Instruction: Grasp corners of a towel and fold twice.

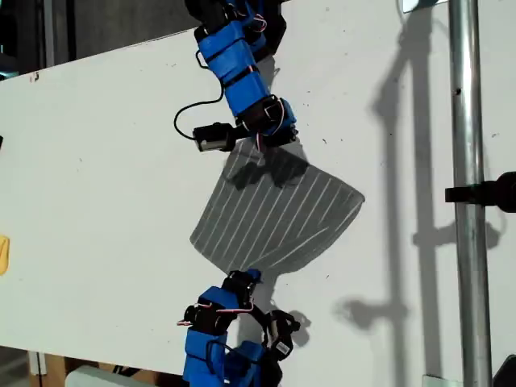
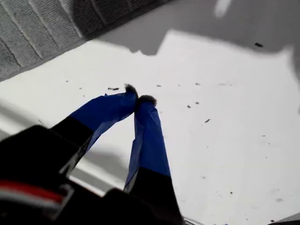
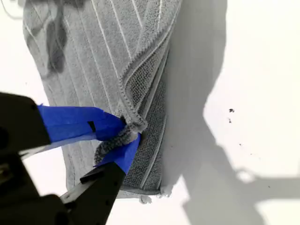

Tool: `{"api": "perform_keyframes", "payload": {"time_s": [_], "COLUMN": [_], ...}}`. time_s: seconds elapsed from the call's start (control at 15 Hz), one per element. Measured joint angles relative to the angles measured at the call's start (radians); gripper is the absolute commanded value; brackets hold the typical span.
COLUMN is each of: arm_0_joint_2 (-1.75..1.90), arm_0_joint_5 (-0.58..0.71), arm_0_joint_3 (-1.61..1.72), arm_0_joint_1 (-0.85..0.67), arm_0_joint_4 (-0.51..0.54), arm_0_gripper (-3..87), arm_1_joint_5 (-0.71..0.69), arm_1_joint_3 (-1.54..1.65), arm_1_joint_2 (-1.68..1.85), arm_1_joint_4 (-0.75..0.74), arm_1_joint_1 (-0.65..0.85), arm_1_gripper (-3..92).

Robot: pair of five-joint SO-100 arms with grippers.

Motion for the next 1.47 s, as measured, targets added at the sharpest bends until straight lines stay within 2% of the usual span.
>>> {"api": "perform_keyframes", "payload": {"time_s": [0.2,0.53,0.6,0.67,0.93,1.47], "arm_0_joint_2": [0.0,0.0,0.0,0.0,0.0,-0.002], "arm_0_joint_5": [-0.005,-0.133,-0.15,-0.158,-0.163,-0.127], "arm_0_joint_3": [0.0,0.061,0.078,0.087,0.095,0.123], "arm_0_joint_1": [0.0,0.123,0.127,0.135,0.146,0.143], "arm_0_joint_4": [0.003,-0.048,-0.064,-0.067,-0.074,-0.091], "arm_0_gripper": [-2.7,-2.7,-2.7,-2.7,-2.7,-2.7], "arm_1_joint_5": [-0.006,-0.048,-0.077,-0.121,-0.233,-0.276], "arm_1_joint_3": [0.003,-0.129,-0.21,-0.304,-0.503,-0.551], "arm_1_joint_2": [0.003,-0.114,-0.163,-0.204,-0.235,-0.48], "arm_1_joint_4": [-0.034,-0.106,-0.104,-0.106,-0.13,-0.437], "arm_1_joint_1": [-0.002,-0.012,-0.012,-0.012,-0.012,-0.112], "arm_1_gripper": [-0.3,1.0,27.5,36.7,35.5,32.7]}}
